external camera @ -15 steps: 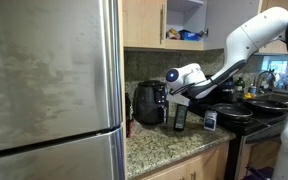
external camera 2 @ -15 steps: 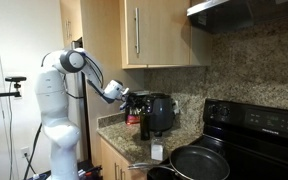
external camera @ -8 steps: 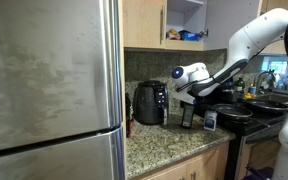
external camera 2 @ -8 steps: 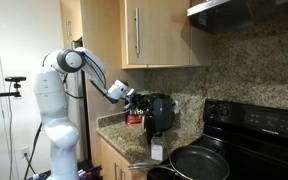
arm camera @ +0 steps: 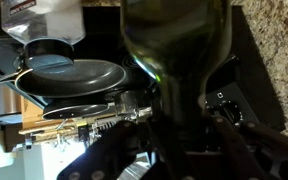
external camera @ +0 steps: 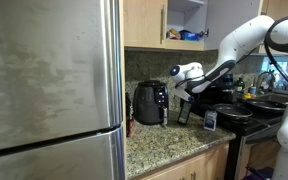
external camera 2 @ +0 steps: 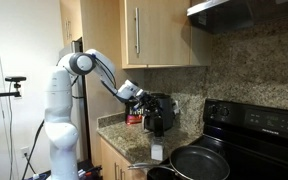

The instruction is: Move the olive oil bottle to the right

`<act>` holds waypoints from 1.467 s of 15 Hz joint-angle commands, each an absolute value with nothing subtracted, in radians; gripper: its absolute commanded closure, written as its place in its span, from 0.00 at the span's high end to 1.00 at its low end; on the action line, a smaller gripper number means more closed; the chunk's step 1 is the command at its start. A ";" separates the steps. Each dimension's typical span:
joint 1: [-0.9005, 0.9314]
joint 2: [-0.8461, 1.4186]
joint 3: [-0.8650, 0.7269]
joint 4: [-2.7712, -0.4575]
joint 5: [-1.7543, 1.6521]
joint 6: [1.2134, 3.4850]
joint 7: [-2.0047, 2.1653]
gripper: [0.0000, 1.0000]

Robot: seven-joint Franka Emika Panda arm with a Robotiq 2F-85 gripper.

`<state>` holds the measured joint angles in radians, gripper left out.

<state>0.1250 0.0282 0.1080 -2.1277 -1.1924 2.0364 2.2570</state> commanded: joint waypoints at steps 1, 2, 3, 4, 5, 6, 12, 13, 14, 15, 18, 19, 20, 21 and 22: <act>0.128 0.179 0.105 -1.918 -1.218 1.952 2.330 0.09; 0.133 0.207 0.103 -1.879 -1.216 1.933 2.342 0.09; 0.139 0.227 0.103 -1.848 -1.210 1.917 2.349 0.09; 0.146 0.239 0.104 -1.830 -1.207 1.902 2.350 0.09; 0.133 0.206 0.101 -1.909 -1.200 1.956 2.337 0.34; 0.138 0.228 0.100 -1.882 -1.200 1.945 2.340 0.34; 0.145 0.373 0.075 -1.708 -1.223 1.834 2.379 0.09; 0.143 0.407 0.066 -1.654 -1.217 1.803 2.378 0.09; 0.145 0.437 0.055 -1.606 -1.224 1.776 2.388 0.09; 0.144 0.475 0.044 -1.547 -1.220 1.753 2.387 0.09; 0.146 0.575 0.015 -1.397 -1.206 1.707 2.386 0.09; 0.148 0.603 0.009 -1.356 -1.204 1.699 2.394 0.09; 0.149 0.633 0.001 -1.312 -1.200 1.689 2.396 0.09; 0.147 0.666 -0.004 -1.264 -1.185 1.673 2.380 0.09; 0.144 0.695 -0.009 -1.219 -1.169 1.651 2.366 0.09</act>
<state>0.1382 0.5975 0.0104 -1.3924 -1.2055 1.7210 2.3889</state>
